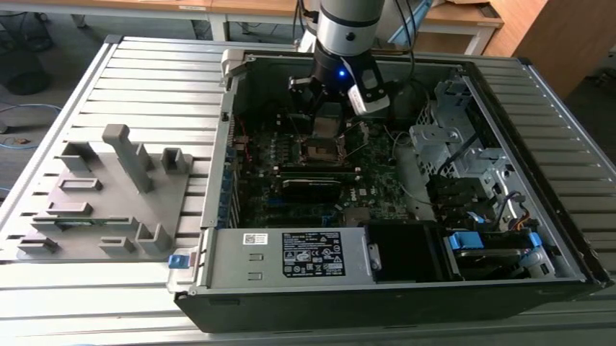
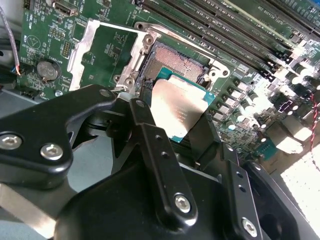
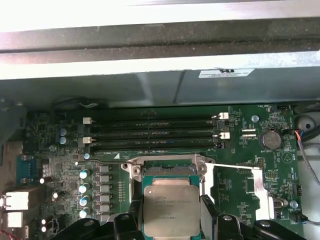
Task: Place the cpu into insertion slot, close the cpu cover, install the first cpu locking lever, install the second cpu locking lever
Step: 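Place the cpu into insertion slot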
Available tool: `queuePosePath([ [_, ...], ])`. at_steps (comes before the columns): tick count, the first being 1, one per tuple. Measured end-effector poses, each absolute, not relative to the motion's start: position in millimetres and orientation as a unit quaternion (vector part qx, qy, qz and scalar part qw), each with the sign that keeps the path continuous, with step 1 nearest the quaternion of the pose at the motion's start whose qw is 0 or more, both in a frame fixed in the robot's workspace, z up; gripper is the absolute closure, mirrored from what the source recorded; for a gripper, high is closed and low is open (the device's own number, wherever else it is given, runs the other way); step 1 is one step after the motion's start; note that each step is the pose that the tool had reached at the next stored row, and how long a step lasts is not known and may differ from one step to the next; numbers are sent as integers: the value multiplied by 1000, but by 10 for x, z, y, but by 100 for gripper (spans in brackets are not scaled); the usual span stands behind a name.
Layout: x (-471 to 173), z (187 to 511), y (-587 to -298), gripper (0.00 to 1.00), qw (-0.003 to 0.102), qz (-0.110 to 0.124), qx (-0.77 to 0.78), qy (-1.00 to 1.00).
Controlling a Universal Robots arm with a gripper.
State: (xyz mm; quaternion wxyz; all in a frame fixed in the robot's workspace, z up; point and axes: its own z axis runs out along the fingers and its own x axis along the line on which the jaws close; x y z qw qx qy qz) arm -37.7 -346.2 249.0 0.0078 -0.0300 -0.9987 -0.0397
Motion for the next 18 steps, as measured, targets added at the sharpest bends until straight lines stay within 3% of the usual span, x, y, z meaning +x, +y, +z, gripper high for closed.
queuePosePath([
  [18, -377, 2480, -3462, 46, 7, -40, -52, -998],
])
